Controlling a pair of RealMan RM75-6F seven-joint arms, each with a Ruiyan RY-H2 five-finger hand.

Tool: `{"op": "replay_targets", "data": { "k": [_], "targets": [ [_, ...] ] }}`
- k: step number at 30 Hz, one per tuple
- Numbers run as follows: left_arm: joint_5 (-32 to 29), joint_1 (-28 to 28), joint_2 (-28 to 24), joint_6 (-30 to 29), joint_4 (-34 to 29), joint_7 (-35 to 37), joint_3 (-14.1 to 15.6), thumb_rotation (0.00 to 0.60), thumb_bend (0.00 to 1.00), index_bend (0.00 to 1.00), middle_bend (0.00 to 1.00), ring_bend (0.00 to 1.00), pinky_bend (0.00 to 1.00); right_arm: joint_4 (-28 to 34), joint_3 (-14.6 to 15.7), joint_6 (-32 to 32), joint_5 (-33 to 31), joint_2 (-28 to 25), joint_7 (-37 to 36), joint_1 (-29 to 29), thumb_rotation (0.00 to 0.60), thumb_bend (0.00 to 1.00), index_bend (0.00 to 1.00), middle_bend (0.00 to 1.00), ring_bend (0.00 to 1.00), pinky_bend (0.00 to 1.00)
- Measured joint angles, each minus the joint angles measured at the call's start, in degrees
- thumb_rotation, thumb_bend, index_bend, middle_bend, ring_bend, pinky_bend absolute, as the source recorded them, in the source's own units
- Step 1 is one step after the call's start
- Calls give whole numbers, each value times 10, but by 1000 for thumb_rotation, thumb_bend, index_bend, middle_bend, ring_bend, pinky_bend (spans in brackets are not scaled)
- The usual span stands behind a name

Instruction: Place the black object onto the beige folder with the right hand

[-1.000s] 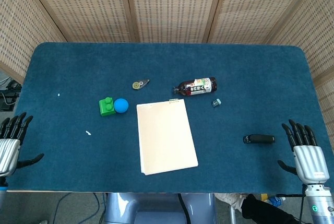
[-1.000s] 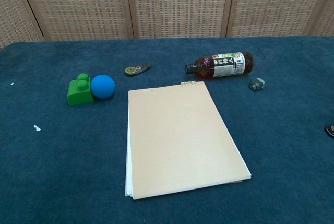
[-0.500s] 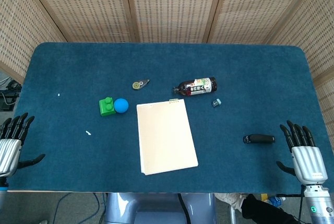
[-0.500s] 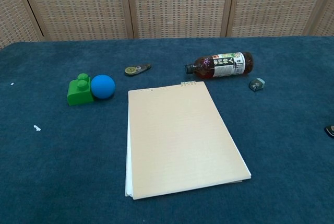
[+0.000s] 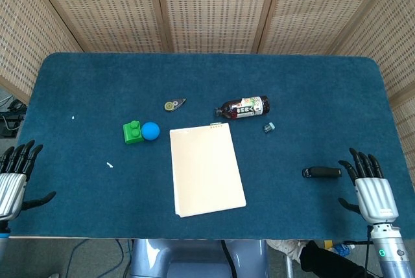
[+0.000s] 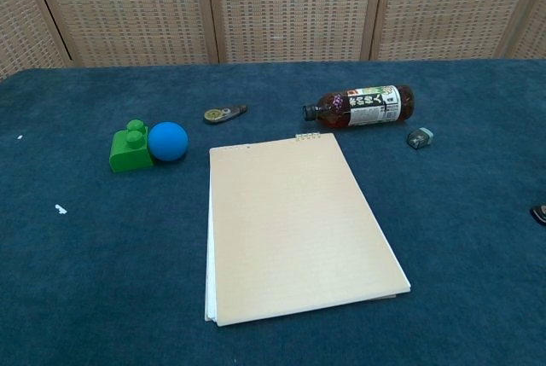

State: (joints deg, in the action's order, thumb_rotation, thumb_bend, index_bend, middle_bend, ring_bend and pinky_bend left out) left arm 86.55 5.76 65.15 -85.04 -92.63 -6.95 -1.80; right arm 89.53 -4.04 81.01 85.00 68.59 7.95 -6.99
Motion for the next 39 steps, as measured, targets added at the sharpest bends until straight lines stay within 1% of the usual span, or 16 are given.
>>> {"op": "replay_targets", "data": {
  "k": [4, 9, 14, 22, 31, 39],
  "targets": [
    [-5, 2, 1, 5, 1, -1, -2, 600, 116, 0, 0, 0, 0, -11, -8, -35, -20, 10, 6, -19, 600, 172, 348, 36, 0, 157],
    [-8, 2, 0, 5, 2, 2, -3, 600, 116, 0, 0, 0, 0, -33, -19, -80, -55, 31, 13, -43, 600, 176, 377, 57, 0, 172],
    [-10, 3, 1, 9, 3, 2, -3, 600, 117, 0, 0, 0, 0, -61, -23, -108, -77, 51, 17, -57, 600, 227, 396, 73, 0, 199],
    [-10, 4, 3, 10, 2, -6, -3, 600, 116, 0, 0, 0, 0, -113, -36, -163, -121, 86, 20, -88, 600, 244, 401, 79, 0, 207],
    [-9, 7, 6, 14, 2, -14, -1, 600, 117, 0, 0, 0, 0, -149, -46, -200, -155, 102, 18, -109, 600, 269, 423, 90, 0, 208],
    [-9, 8, 9, 15, 3, -18, -1, 600, 116, 0, 0, 0, 0, -185, -46, -227, -175, 117, 10, -120, 600, 278, 449, 117, 0, 215]
  ]
}}
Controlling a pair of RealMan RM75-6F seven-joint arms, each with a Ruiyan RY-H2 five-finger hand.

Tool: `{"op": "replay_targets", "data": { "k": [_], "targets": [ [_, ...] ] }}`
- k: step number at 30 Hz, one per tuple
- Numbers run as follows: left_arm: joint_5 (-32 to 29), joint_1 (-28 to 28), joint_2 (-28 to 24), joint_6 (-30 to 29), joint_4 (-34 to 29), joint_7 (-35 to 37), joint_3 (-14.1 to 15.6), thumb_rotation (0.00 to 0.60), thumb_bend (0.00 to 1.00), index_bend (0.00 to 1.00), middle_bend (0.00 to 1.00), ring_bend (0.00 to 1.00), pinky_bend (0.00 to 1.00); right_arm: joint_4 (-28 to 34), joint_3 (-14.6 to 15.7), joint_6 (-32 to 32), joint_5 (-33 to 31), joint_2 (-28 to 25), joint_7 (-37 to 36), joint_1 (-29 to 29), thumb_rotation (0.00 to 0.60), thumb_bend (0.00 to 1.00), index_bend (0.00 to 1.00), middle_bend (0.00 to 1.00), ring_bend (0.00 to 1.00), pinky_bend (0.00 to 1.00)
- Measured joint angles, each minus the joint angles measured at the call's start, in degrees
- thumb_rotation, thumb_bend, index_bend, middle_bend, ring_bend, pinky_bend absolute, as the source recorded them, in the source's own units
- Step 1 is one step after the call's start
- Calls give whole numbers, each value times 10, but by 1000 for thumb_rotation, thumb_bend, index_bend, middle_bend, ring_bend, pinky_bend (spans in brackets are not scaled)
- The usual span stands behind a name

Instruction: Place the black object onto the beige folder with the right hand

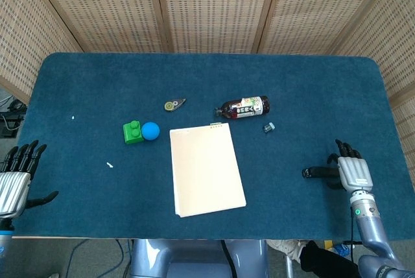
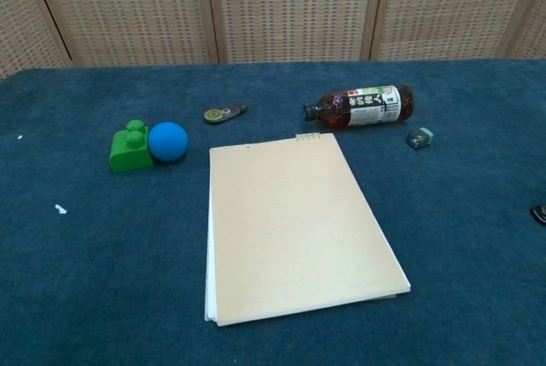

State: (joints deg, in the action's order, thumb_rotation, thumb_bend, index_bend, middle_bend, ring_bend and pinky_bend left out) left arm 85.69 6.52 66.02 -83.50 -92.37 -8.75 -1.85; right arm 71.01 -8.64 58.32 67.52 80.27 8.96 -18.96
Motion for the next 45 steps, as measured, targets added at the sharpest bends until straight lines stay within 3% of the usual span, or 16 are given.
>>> {"op": "replay_targets", "data": {
  "k": [7, 10, 15, 18, 23, 27, 37, 45],
  "targets": [
    [0, 0, 2, 0, 0, -4, 0, 600, 116, 0, 0, 0, 0, -28, 0, -17, -10, 17, -9, -9, 600, 308, 500, 169, 34, 225],
    [-1, 0, 2, -1, 0, -2, 0, 600, 117, 0, 0, 0, 0, -42, -1, -19, -10, 26, -12, -13, 600, 366, 543, 232, 128, 272],
    [-2, 1, 2, 0, 1, 0, -1, 600, 118, 0, 0, 0, 0, -76, -2, -11, -6, 52, -18, -17, 600, 510, 709, 470, 462, 630],
    [-2, 1, 2, 0, 1, 0, -1, 600, 119, 0, 0, 0, 0, -87, -3, 6, 5, 62, -28, -18, 600, 532, 785, 556, 571, 726],
    [-3, 1, 3, 1, 0, -2, -1, 600, 121, 0, 0, 0, 0, -61, -4, 35, 30, 57, -37, -18, 600, 532, 797, 577, 597, 754],
    [-1, 0, 2, -2, -1, -2, 0, 600, 122, 0, 0, 0, 0, -6, -6, 55, 46, 45, -15, -21, 600, 532, 800, 577, 597, 754],
    [-5, 0, -1, 0, 2, 7, -2, 600, 122, 0, 0, 0, 0, 166, -13, 80, 55, 30, 130, -47, 600, 524, 802, 577, 598, 754],
    [-1, 0, -3, -2, 3, 16, 0, 600, 122, 0, 0, 0, 0, 228, -18, 67, 26, 79, 252, -92, 600, 520, 802, 577, 598, 754]
  ]
}}
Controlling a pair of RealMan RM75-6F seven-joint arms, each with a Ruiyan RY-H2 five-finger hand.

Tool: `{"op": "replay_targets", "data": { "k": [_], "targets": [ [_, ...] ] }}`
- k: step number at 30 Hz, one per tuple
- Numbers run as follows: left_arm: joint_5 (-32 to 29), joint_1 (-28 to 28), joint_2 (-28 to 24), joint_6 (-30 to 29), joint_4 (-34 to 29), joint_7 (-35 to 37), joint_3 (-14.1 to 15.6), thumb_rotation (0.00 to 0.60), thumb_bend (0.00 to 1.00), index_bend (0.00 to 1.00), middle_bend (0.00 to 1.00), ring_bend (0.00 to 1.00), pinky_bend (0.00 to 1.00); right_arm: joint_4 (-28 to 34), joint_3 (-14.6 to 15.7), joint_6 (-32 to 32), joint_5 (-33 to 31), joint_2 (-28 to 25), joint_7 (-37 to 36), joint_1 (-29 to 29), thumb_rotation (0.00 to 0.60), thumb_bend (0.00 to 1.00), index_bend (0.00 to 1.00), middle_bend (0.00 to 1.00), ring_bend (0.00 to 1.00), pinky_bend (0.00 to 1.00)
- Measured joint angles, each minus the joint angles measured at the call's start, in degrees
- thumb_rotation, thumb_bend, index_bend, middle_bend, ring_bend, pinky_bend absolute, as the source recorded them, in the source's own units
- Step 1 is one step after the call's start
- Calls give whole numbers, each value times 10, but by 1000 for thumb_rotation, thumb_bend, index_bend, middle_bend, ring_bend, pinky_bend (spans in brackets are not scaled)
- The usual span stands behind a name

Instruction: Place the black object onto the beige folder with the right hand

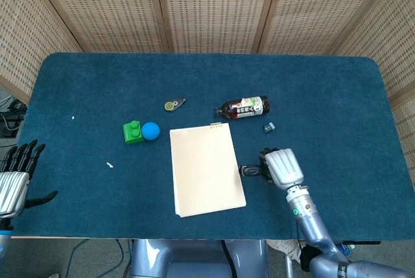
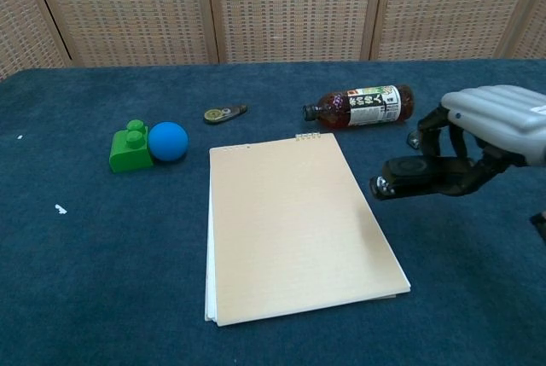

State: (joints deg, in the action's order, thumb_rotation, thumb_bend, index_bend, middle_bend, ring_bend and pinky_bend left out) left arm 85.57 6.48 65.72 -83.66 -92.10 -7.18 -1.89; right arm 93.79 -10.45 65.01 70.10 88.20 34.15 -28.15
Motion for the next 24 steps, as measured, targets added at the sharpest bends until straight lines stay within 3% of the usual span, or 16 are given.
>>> {"op": "replay_targets", "data": {
  "k": [13, 24],
  "targets": [
    [-1, 4, -4, 9, 7, 25, 0, 600, 122, 0, 0, 0, 0, -31, -11, -16, -86, 138, 115, -77, 600, 517, 804, 577, 598, 754],
    [-1, 4, -7, 10, 7, 31, 1, 600, 122, 0, 0, 0, 0, -36, -2, -2, -102, 173, 139, -98, 600, 504, 798, 570, 594, 752]
  ]
}}
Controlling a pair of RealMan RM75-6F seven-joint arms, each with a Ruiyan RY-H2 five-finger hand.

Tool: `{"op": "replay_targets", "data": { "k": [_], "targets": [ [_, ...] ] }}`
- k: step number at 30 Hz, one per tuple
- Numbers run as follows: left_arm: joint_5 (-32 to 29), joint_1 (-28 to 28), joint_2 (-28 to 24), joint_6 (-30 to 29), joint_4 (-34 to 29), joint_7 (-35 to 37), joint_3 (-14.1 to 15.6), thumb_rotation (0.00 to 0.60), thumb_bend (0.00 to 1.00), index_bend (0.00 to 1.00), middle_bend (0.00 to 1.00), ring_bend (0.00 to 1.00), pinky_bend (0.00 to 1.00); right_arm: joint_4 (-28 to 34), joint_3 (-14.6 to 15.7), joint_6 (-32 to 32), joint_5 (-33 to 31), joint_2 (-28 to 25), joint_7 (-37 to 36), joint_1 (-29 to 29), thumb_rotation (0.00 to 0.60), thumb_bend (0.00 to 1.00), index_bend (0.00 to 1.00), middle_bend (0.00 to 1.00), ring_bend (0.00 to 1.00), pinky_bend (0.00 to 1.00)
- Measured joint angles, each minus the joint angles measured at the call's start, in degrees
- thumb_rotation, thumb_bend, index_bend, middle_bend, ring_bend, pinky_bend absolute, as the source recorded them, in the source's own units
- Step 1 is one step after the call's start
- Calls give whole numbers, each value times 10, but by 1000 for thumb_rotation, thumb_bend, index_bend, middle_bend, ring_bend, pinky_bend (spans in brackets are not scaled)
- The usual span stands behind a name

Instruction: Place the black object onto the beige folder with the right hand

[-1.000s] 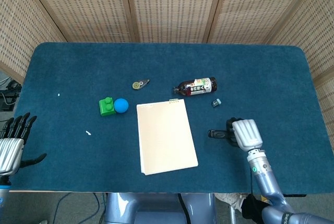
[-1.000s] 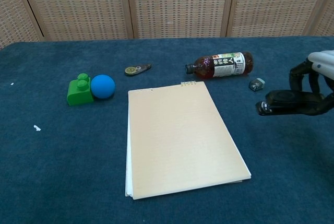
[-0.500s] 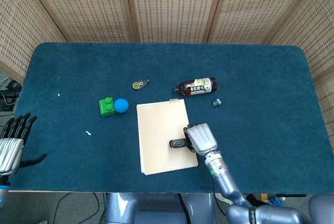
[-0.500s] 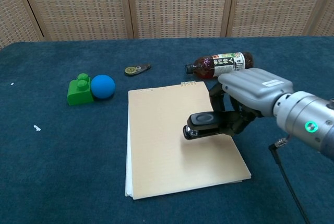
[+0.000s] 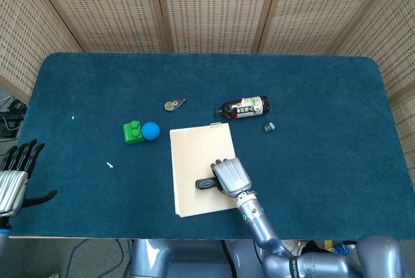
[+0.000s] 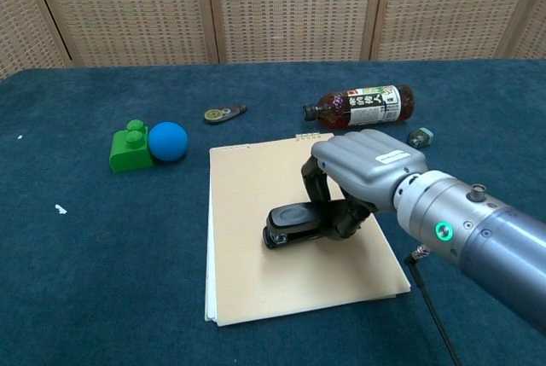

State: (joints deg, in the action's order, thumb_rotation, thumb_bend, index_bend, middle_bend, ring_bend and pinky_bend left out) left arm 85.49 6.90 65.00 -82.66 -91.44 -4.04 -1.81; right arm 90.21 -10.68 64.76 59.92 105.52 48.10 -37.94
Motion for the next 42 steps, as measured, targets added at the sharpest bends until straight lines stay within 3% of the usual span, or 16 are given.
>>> {"op": "replay_targets", "data": {
  "k": [7, 12, 14, 20, 25, 33, 38, 42],
  "targets": [
    [1, 0, 0, -2, -1, 0, 0, 600, 122, 0, 0, 0, 0, 30, 4, 1, -13, -2, 4, -2, 600, 402, 689, 464, 495, 655],
    [2, -1, 0, -4, -1, 0, 0, 600, 122, 0, 0, 0, 0, 51, 11, 0, -38, 0, 19, -7, 600, 310, 481, 246, 251, 384],
    [1, -2, 0, -5, -1, 2, 0, 600, 121, 0, 0, 0, 0, 55, 14, 4, -46, 3, 28, -10, 600, 289, 419, 173, 177, 318],
    [0, -1, -1, -3, -1, 2, -1, 600, 122, 0, 0, 0, 0, 60, 20, 25, -46, -2, 42, -13, 600, 242, 257, 6, 16, 239],
    [1, -1, 0, -4, -1, 1, 0, 600, 122, 0, 0, 0, 0, 66, 22, 38, -46, -16, 52, -12, 600, 227, 187, 0, 0, 114],
    [-2, -1, 1, -4, 0, 4, -2, 600, 122, 0, 0, 0, 0, 92, 43, 68, -24, -87, 51, 9, 600, 212, 83, 0, 0, 19],
    [-1, 0, 3, -2, 0, 0, -1, 600, 121, 0, 0, 0, 0, 106, 69, 97, 13, -154, 7, 44, 600, 205, 15, 0, 0, 0],
    [1, 0, 7, -3, -1, -7, 0, 600, 122, 0, 0, 0, 0, 102, 99, 124, 64, -219, -71, 82, 600, 199, 0, 0, 0, 0]
  ]
}}
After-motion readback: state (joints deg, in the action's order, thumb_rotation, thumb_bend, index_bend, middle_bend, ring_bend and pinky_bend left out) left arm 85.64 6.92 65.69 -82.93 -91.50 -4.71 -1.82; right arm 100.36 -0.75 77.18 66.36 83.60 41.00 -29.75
